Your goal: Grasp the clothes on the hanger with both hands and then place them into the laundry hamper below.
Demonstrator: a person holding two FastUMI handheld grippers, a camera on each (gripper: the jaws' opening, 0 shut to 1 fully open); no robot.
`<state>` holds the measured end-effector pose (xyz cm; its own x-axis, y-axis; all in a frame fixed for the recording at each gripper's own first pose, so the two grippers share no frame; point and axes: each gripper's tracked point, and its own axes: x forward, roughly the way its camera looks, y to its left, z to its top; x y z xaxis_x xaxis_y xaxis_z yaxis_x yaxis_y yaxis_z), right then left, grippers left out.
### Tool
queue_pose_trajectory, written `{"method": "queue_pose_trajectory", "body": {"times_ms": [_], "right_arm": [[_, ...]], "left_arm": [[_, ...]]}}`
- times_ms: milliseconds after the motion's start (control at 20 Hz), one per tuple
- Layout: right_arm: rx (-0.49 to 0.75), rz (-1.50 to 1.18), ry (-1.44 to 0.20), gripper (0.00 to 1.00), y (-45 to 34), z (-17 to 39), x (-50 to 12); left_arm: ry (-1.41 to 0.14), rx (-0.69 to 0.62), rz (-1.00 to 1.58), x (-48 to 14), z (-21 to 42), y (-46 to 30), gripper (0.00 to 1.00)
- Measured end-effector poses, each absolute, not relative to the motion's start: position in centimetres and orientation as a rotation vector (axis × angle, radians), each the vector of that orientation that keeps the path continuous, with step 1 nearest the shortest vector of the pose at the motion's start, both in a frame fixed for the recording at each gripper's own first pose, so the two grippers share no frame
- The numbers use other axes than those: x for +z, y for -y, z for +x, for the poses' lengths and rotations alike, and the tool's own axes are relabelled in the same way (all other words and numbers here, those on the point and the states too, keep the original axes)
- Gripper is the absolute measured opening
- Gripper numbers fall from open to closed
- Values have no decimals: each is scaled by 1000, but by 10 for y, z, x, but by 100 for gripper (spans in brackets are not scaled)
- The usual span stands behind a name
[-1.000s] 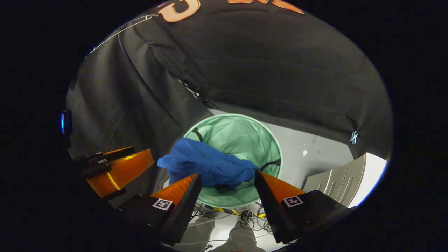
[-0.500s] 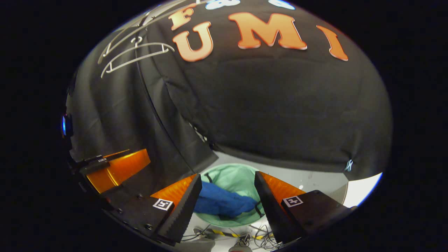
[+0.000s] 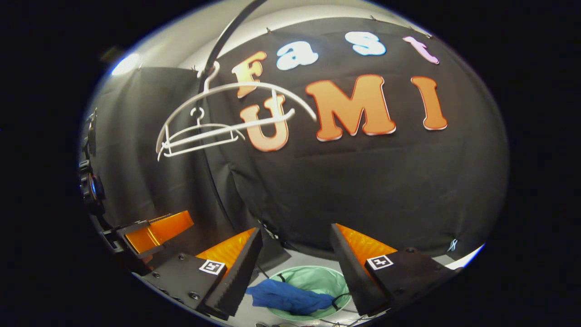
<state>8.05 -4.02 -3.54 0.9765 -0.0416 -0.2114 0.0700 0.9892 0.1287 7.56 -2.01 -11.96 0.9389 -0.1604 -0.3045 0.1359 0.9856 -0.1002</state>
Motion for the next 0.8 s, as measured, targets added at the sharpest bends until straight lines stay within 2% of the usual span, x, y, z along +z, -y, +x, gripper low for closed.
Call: {"method": "queue_pose_trajectory", "body": {"times_ms": [100,150,200,300,350,600,650,700,800], "right_arm": [[-62,115,-155,98,47,68,-8],[-69,100,-128,98,50,63,4],[-74,84,-105,98,52,59,14],[-83,57,-61,98,53,46,22],[-85,46,-43,91,53,41,27],[-69,28,24,100,45,20,45],[-62,31,30,98,43,19,46],[-56,38,34,89,41,19,47],[-48,53,48,89,39,18,49]], "left_arm": [[-267,-142,-67,-97,76,20,91],[-246,-136,-58,-88,77,19,87],[-228,-127,-48,-79,76,17,91],[-208,-116,-44,-61,75,17,89],[-200,-115,-49,-54,74,18,86],[-166,-105,-53,-37,73,19,86],[-160,-103,-50,-34,70,19,86],[-154,-101,-49,-31,69,19,86],[-137,-90,-48,-23,66,14,86]]}}
